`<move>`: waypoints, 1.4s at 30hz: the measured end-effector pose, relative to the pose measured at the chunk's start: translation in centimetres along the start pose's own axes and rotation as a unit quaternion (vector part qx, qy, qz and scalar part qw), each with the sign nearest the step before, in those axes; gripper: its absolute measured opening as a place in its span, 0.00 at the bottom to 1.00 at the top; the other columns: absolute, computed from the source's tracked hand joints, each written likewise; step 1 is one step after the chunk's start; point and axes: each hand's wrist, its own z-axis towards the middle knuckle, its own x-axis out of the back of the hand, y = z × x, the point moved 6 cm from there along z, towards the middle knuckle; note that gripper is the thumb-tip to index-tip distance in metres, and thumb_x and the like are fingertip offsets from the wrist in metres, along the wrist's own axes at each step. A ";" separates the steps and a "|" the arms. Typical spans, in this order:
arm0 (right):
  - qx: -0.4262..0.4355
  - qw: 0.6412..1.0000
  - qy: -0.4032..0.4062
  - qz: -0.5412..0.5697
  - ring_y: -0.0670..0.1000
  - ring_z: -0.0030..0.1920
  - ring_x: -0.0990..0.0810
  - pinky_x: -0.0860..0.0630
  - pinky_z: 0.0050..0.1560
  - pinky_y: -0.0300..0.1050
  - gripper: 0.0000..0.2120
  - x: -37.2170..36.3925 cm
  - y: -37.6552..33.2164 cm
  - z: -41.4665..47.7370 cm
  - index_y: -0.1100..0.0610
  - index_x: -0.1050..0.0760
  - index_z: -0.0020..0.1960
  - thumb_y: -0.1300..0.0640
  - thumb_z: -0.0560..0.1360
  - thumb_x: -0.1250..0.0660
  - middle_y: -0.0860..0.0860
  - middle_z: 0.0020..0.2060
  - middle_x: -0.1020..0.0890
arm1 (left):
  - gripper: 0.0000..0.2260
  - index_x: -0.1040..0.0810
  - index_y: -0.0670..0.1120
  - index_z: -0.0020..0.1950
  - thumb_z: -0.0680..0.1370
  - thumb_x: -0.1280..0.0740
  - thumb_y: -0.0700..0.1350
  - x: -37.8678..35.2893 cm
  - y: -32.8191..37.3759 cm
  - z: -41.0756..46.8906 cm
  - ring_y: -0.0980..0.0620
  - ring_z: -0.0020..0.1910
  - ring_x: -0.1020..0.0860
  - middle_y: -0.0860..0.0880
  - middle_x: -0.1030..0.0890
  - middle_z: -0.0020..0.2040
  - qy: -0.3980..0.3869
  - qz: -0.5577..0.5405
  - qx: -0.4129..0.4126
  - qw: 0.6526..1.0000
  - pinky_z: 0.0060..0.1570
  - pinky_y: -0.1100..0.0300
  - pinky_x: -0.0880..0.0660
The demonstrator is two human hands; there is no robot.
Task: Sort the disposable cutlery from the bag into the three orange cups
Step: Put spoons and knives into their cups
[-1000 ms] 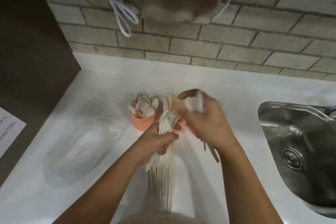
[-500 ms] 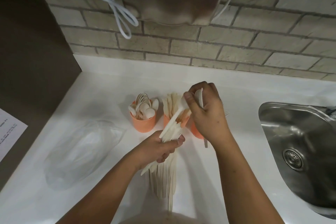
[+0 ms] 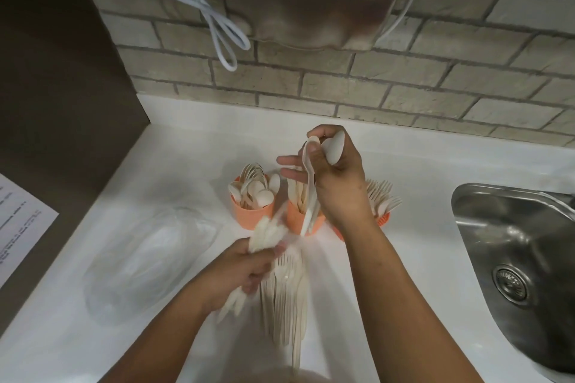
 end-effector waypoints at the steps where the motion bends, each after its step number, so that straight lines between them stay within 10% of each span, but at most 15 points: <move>1: -0.003 1.000 -0.002 -0.010 0.63 0.46 0.12 0.15 0.48 0.61 0.05 0.1 0.3 -0.1 0.63 0.32 0.60 0.64 0.86 0.44 0.60 0.40 0.28 | 0.14 0.24 0.44 0.49 0.76 0.23 0.52 0.9 0.1 -0.4 0.52 0.28 0.41 0.49 0.38 0.32 0.022 -0.048 -0.003 0.999 0.32 0.56 0.45; 6: -0.045 0.996 0.049 -0.060 0.54 0.31 0.26 0.27 0.33 0.47 0.09 0.2 2.6 -0.4 0.53 0.30 0.61 0.62 0.85 0.45 0.57 0.33 0.29 | 0.25 0.20 0.41 0.61 0.70 0.23 0.55 2.8 2.5 -1.9 0.54 0.28 0.40 0.49 0.35 0.32 0.070 -0.100 -0.059 0.991 0.29 0.58 0.44; 9: -0.040 0.994 0.090 -0.041 0.48 0.27 0.31 0.30 0.32 0.45 0.08 -0.8 3.3 -0.4 0.52 0.31 0.64 0.59 0.86 0.43 0.45 0.27 0.30 | 0.15 0.15 0.47 0.54 0.74 0.22 0.54 1.4 3.6 -2.3 0.53 0.28 0.38 0.48 0.34 0.33 0.101 -0.021 -0.088 0.991 0.29 0.59 0.41; 15: -0.055 0.977 0.199 0.059 0.53 0.23 0.28 0.28 0.29 0.46 0.14 -1.6 3.3 -1.4 0.54 0.31 0.62 0.59 0.80 0.31 0.52 0.26 0.26 | 0.19 0.18 0.39 0.46 0.78 0.26 0.56 0.1 3.6 -2.0 0.48 0.28 0.35 0.45 0.22 0.33 0.185 0.019 -0.118 0.975 0.28 0.59 0.37; 20: -0.123 0.965 0.139 0.187 0.53 0.28 0.26 0.26 0.36 0.51 0.15 -2.5 5.3 -1.9 0.58 0.29 0.59 0.62 0.76 0.27 0.54 0.29 0.25 | 0.10 0.16 0.45 0.47 0.79 0.26 0.52 0.3 3.5 -2.2 0.49 0.27 0.37 0.44 0.18 0.36 0.176 -0.019 -0.135 0.975 0.29 0.59 0.39; 25: -0.124 0.986 -0.106 -0.022 0.49 0.41 0.18 0.22 0.42 0.44 0.05 -3.7 5.2 -3.1 0.57 0.22 0.46 0.61 0.81 0.33 0.48 0.39 0.17 | 0.16 0.19 0.42 0.37 0.78 0.26 0.53 1.0 3.4 -2.1 0.52 0.25 0.38 0.46 0.24 0.32 0.141 -0.065 -0.128 0.980 0.29 0.60 0.39; 31: -0.171 0.961 -0.205 -0.071 0.54 0.35 0.24 0.25 0.40 0.43 0.13 -2.5 5.9 -3.2 0.59 0.17 0.51 0.55 0.85 0.38 0.62 0.37 0.22 | 0.21 0.21 0.31 0.53 0.77 0.27 0.50 2.2 1.8 -2.3 0.55 0.24 0.37 0.45 0.25 0.35 0.098 -0.115 -0.069 0.986 0.25 0.63 0.38; 42: -0.041 0.953 -0.024 -0.299 0.48 0.33 0.15 0.21 0.36 0.46 0.14 -3.5 5.6 1.0 0.59 0.20 0.42 0.50 0.80 0.30 0.52 0.29 0.17 | 0.13 0.16 0.41 0.53 0.78 0.26 0.51 5.8 1.5 -2.2 0.53 0.26 0.36 0.46 0.23 0.36 0.240 -0.116 -0.086 0.960 0.27 0.60 0.36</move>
